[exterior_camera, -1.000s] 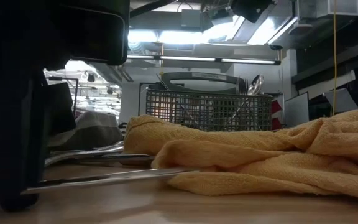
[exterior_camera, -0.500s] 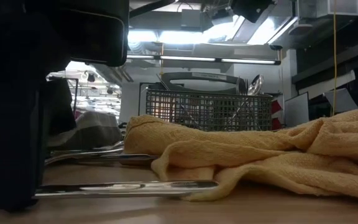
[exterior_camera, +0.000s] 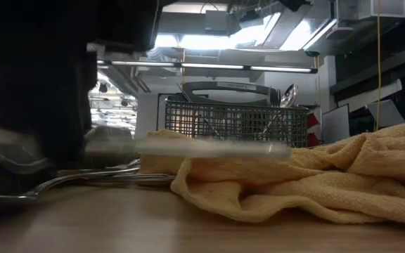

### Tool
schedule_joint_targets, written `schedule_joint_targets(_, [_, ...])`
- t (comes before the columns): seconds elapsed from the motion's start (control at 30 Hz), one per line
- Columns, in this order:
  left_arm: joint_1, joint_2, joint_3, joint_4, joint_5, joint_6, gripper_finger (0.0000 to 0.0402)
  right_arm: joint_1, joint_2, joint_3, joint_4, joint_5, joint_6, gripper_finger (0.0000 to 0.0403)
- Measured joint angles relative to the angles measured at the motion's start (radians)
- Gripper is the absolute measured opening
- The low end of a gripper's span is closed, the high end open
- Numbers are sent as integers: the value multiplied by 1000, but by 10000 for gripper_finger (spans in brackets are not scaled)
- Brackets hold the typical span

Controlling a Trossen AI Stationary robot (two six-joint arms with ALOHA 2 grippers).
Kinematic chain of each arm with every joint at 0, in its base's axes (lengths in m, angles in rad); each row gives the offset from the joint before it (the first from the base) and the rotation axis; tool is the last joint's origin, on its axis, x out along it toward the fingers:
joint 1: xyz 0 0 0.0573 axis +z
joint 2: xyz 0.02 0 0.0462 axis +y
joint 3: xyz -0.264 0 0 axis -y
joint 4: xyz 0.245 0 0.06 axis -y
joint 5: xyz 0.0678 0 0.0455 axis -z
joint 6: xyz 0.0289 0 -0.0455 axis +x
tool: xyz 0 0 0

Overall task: Sort silverware
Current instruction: Put the silver spoon into the gray utensil holder

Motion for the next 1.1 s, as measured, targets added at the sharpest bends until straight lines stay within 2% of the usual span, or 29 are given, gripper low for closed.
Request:
schedule_joint_targets(0.17, [19, -54, 0, 0, 5, 0, 1, 0, -64, 0, -10, 3, 0, 105])
schedule_joint_targets(0.37, [74, -148, 0, -7, -9, 63, 1, 0, -157, 0, -71, 79, 0, 105])
schedule_joint_targets(0.6, [198, -244, 0, -3, -51, 187, 1, 0, -262, 0, -120, 193, 28, 105])
schedule_joint_targets(0.73, [292, -284, 0, 5, -63, 201, 1, 0, -303, 0, -138, 242, 36, 105])
schedule_joint_targets(0.93, [427, -290, 2, 65, -48, -26, 1, 0, -324, 0, -197, 359, -19, 105])
schedule_joint_targets(1.1, [524, -284, 2, 129, 1, -326, 1, 0, -318, 0, -269, 428, -156, 105])
